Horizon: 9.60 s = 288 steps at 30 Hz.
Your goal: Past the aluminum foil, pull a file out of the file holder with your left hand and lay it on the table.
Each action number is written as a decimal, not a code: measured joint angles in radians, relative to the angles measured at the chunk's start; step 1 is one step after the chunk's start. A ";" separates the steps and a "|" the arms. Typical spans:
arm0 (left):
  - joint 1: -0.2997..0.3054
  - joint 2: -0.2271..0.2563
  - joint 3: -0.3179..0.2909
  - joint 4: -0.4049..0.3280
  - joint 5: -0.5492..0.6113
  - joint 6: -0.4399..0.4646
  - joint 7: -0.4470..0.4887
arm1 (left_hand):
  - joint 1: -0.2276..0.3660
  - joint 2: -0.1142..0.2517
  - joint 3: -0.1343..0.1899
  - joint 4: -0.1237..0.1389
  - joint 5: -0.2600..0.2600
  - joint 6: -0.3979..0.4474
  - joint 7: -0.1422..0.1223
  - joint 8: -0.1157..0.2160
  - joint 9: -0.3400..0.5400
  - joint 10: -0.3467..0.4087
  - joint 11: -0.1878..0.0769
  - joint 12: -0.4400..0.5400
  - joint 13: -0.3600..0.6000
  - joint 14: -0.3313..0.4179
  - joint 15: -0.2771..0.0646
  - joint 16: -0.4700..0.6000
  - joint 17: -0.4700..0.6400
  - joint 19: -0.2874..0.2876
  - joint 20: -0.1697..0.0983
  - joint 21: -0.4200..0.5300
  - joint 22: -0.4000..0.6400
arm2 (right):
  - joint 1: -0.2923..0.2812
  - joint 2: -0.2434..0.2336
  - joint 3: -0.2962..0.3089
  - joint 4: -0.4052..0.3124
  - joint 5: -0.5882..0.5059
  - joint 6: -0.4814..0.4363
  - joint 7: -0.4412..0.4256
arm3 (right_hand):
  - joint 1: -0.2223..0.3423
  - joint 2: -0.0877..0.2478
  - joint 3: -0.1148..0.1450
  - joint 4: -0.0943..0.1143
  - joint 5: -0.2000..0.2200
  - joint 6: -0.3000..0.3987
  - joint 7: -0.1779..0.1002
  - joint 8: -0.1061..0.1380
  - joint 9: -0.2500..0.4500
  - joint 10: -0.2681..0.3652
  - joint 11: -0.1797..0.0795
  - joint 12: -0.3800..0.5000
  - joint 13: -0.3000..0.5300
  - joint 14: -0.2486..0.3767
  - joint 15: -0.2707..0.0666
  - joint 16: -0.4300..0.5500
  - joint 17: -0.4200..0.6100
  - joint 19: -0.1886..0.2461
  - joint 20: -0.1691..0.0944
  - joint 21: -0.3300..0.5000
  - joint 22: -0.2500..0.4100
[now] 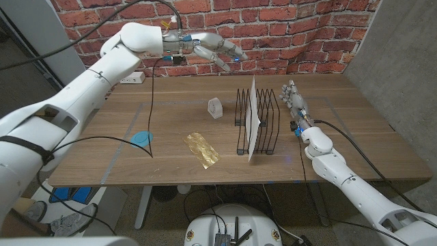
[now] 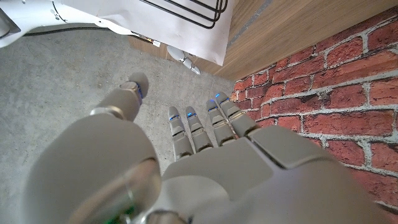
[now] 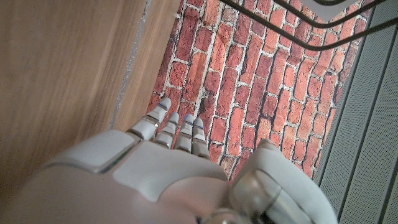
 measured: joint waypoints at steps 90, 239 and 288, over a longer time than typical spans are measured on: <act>-0.394 -0.365 0.302 0.500 0.331 -0.572 -0.080 | 0.388 -0.075 -0.221 0.025 -0.023 0.064 0.110 -0.031 0.000 0.123 0.016 -0.016 0.000 0.146 -0.007 -0.005 0.000 -0.047 0.000 -0.012 -0.002 | -0.046 0.039 0.032 0.045 0.008 0.137 -0.012 | -0.021 -0.013 0.034 -0.002 -0.005 0.004 -0.004 0.000 0.000 0.009 0.002 0.000 0.000 0.003 -0.003 0.008 -0.016 0.000 0.000 0.000 0.000; -0.322 -0.323 0.288 0.366 0.722 -0.555 0.356 | 0.484 0.115 -0.371 0.029 -0.015 0.768 0.061 0.000 0.009 0.802 -0.023 0.008 0.005 0.704 -0.104 0.014 0.007 0.248 -0.009 0.017 0.005 | -0.063 0.042 0.052 0.072 0.051 0.167 0.028 | -0.042 -0.019 0.078 -0.010 -0.012 0.007 -0.007 0.000 0.000 0.009 0.002 0.000 0.000 0.003 -0.003 0.015 -0.029 0.005 0.005 0.000 0.000; -0.282 -0.257 0.214 0.212 0.572 -0.401 0.240 | 0.490 0.121 -0.373 0.026 -0.011 0.778 0.061 -0.015 0.009 0.822 -0.024 0.001 0.004 0.734 -0.120 0.014 0.007 0.286 -0.017 0.025 0.009 | -0.047 0.034 0.047 0.076 0.047 0.154 0.039 | -0.047 -0.024 0.086 -0.018 -0.016 0.002 -0.013 0.000 0.000 0.009 0.002 0.000 0.000 -0.001 0.000 0.015 -0.031 0.005 0.005 0.000 0.000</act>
